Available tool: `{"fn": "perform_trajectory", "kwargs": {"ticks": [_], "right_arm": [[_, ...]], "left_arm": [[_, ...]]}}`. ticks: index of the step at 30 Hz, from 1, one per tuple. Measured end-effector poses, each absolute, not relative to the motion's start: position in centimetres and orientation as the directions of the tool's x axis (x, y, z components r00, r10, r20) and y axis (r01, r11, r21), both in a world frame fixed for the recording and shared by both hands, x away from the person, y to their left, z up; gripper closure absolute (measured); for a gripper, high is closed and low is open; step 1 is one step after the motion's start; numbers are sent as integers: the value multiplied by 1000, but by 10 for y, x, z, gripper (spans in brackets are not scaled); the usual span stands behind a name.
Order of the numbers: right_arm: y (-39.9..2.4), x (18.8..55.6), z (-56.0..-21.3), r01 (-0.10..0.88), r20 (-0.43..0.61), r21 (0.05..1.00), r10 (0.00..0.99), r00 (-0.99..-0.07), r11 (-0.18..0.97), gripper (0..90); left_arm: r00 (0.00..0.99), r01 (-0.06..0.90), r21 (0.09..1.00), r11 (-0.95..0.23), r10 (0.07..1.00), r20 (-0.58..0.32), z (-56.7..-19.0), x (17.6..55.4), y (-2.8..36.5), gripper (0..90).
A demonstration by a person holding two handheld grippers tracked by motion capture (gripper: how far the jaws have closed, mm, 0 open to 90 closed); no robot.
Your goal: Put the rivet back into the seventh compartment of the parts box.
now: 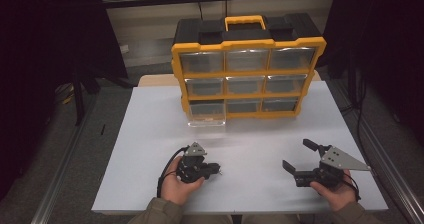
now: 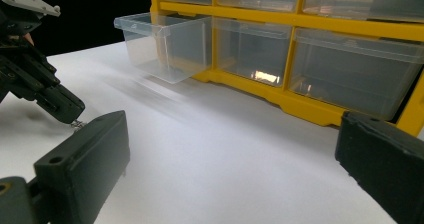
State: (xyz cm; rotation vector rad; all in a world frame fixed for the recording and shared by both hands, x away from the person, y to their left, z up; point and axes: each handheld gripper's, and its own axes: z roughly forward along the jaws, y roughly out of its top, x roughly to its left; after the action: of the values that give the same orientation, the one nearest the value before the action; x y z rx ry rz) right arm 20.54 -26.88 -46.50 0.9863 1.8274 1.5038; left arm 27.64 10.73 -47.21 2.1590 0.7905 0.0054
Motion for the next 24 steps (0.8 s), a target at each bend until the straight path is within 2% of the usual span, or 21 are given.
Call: {"fn": "perform_trajectory", "kwargs": {"ticks": [11, 24], "right_arm": [[-269, 205, -465, 184, 28, 978, 825, -564, 92, 10], [-269, 205, -465, 180, 20, 979, 823, -568, 100, 11]], "left_arm": [[801, 539, 696, -474, 544, -250, -473, 278, 104, 885], [780, 549, 723, -420, 569, -262, -466, 279, 107, 888]]}}
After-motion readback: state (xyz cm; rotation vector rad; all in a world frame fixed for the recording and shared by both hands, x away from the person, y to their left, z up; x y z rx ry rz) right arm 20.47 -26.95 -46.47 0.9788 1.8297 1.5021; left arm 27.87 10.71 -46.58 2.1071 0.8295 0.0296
